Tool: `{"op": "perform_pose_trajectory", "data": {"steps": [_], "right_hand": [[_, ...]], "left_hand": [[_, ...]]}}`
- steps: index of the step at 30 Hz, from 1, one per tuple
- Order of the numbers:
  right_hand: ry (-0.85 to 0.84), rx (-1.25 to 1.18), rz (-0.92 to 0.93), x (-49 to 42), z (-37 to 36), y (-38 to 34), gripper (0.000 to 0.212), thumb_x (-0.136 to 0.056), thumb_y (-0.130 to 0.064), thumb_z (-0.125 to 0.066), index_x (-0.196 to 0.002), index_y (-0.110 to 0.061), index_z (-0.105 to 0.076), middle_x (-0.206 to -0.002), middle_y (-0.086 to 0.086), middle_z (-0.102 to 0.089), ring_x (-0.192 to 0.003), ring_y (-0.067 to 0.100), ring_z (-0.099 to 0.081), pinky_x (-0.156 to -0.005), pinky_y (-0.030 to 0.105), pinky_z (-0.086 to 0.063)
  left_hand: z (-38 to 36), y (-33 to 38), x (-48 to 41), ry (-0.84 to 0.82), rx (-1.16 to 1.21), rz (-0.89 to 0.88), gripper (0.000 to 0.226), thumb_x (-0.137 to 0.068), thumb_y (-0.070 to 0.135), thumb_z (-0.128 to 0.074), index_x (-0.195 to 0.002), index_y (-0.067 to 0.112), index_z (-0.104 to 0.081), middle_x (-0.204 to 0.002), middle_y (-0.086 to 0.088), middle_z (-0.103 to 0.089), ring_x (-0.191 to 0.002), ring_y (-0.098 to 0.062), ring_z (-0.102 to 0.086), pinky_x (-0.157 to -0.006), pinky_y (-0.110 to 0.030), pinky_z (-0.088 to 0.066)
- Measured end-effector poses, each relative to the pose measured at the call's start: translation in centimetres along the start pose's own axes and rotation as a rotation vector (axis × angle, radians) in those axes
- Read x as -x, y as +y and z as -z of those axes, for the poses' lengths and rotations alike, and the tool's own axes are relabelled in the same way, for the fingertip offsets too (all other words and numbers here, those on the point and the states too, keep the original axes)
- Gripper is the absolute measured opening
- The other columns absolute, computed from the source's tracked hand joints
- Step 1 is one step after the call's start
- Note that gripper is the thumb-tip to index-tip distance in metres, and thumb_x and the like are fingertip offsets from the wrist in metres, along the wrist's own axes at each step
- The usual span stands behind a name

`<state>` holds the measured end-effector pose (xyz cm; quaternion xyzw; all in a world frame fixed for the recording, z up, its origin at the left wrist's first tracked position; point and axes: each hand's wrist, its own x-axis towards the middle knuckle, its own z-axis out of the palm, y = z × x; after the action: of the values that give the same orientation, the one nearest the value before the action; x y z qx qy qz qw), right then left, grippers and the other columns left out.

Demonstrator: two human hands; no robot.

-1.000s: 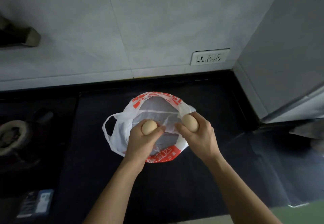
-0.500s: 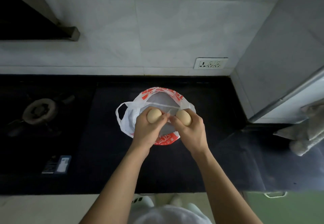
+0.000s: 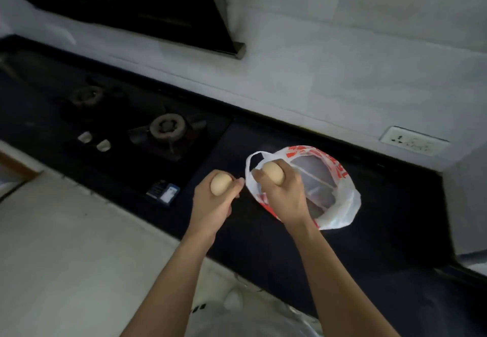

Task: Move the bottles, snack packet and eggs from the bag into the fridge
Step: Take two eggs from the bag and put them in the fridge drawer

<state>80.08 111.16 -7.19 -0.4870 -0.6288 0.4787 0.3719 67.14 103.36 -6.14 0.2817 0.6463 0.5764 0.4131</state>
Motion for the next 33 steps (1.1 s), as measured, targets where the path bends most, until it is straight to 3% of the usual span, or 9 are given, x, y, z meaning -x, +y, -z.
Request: {"op": "perform_pose_trajectory", "data": {"steps": [7,15,20,22,25,29,33], "right_hand": [[-0.361,-0.020,0.015,3.9,-5.8,-0.3,0.021,-0.080,-0.039,-0.077,-0.083,-0.024,-0.062,-0.081,-0.002,-0.067,-0.075,0.023,-0.067,-0.068,0.034,-0.058],[-0.736,0.020,0.053,11.1,-12.7,-0.9,0.020,-0.082,-0.035,-0.075,-0.083,-0.018,-0.065,-0.070,0.000,-0.063,-0.061,0.009,-0.058,-0.055,0.020,-0.048],[-0.941,0.075,0.123,15.9,-17.9,-2.2,0.029,-0.080,-0.040,-0.074,-0.076,-0.016,-0.058,-0.065,-0.001,-0.058,-0.061,0.020,-0.057,-0.058,0.036,-0.049],[-1.014,0.066,0.157,18.1,-20.3,-3.2,0.035,-0.074,-0.049,-0.070,-0.075,-0.016,-0.057,-0.064,0.003,-0.058,-0.059,0.019,-0.054,-0.057,0.036,-0.046],[-1.103,0.065,0.213,21.8,-23.6,-4.4,0.045,-0.066,-0.059,-0.065,-0.075,-0.016,-0.056,-0.067,0.010,-0.060,-0.065,0.031,-0.058,-0.059,0.041,-0.048],[-1.216,0.087,0.246,26.6,-28.3,-5.1,0.044,-0.064,-0.060,-0.066,-0.073,-0.018,-0.055,-0.063,-0.001,-0.057,-0.069,0.033,-0.061,-0.061,0.042,-0.051],[-1.303,0.115,0.256,30.4,-33.5,-6.0,0.042,-0.067,-0.057,-0.069,-0.075,-0.018,-0.056,-0.068,0.005,-0.060,-0.071,0.034,-0.061,-0.062,0.043,-0.052]], "left_hand": [[5.9,-2.3,6.6,0.341,0.058,0.014,0.017,-0.088,0.025,-0.074,-0.082,0.015,-0.062,-0.060,0.004,-0.053,-0.051,-0.007,-0.046,-0.045,-0.022,-0.036],[12.2,-5.2,15.8,0.725,0.123,0.040,0.018,-0.087,0.024,-0.074,-0.079,0.014,-0.061,-0.061,0.002,-0.054,-0.053,-0.013,-0.043,-0.045,-0.025,-0.035],[16.3,-6.0,21.5,0.936,0.149,0.051,0.017,-0.087,0.023,-0.074,-0.084,0.012,-0.061,-0.061,0.006,-0.057,-0.053,-0.010,-0.044,-0.045,-0.024,-0.036],[18.0,-6.3,24.0,1.014,0.153,0.057,0.021,-0.087,0.025,-0.075,-0.088,0.008,-0.062,-0.061,0.006,-0.059,-0.053,-0.011,-0.044,-0.047,-0.025,-0.037],[20.7,-7.0,27.2,1.133,0.176,0.069,0.021,-0.087,0.025,-0.075,-0.087,0.009,-0.062,-0.061,0.007,-0.060,-0.052,-0.010,-0.044,-0.047,-0.025,-0.037],[24.9,-8.3,30.6,1.265,0.213,0.088,0.018,-0.086,0.025,-0.075,-0.085,0.012,-0.062,-0.060,0.007,-0.059,-0.050,-0.010,-0.044,-0.046,-0.025,-0.036],[30.2,-9.4,32.9,1.344,0.230,0.106,0.019,-0.086,0.026,-0.076,-0.085,0.012,-0.062,-0.059,0.007,-0.059,-0.051,-0.010,-0.045,-0.046,-0.026,-0.037]]}}
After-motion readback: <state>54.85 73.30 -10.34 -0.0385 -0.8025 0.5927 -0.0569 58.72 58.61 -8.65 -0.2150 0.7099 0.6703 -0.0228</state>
